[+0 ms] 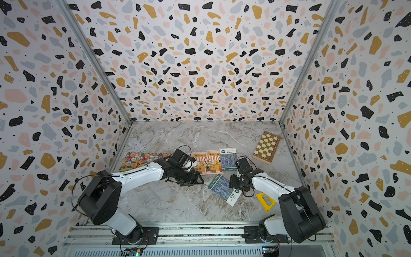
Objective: Arrange the seed packets in a row
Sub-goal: Pick up the seed packet from the center of the board.
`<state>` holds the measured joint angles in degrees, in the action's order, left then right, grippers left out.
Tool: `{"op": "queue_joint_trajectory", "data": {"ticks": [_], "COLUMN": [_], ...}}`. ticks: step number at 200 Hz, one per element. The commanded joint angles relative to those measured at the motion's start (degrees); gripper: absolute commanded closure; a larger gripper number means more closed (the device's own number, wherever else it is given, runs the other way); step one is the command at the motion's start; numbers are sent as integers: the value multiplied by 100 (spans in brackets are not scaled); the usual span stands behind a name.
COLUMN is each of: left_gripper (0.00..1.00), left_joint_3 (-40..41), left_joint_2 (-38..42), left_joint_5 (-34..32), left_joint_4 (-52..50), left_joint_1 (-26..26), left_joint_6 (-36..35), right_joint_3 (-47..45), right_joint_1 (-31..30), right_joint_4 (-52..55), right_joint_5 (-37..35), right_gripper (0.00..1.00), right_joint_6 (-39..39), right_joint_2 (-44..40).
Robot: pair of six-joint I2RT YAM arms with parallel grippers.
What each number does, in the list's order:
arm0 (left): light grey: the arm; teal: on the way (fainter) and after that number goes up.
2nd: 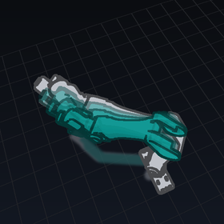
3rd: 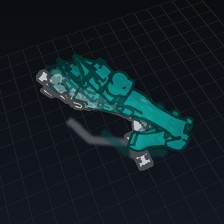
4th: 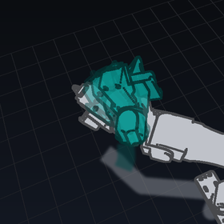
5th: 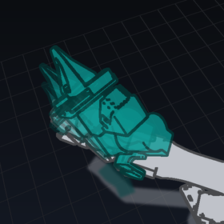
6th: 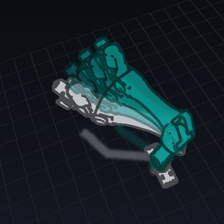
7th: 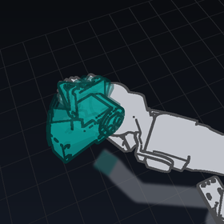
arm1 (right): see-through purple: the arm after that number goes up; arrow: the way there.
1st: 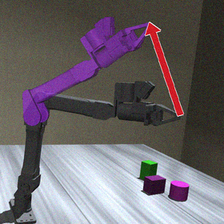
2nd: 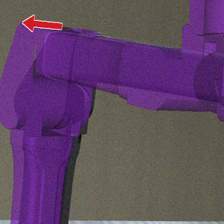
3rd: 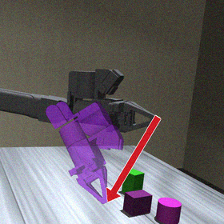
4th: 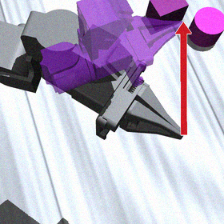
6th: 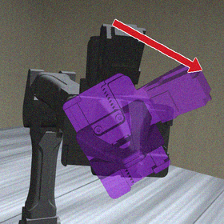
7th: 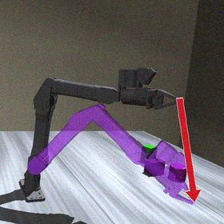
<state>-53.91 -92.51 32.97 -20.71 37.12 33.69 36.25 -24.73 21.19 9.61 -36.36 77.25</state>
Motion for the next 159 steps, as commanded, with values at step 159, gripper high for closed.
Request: {"op": "queue_joint_trajectory", "data": {"ticks": [159], "left_gripper": [41], "left_joint_3": [-295], "left_joint_2": [-1022], "left_joint_5": [92], "left_joint_4": [512], "left_joint_1": [313], "left_joint_6": [265], "right_joint_3": [-302], "right_joint_1": [-194], "right_joint_4": [101], "right_joint_5": [-27], "right_gripper": [52], "right_joint_6": [-47], "right_joint_2": [-328]}}
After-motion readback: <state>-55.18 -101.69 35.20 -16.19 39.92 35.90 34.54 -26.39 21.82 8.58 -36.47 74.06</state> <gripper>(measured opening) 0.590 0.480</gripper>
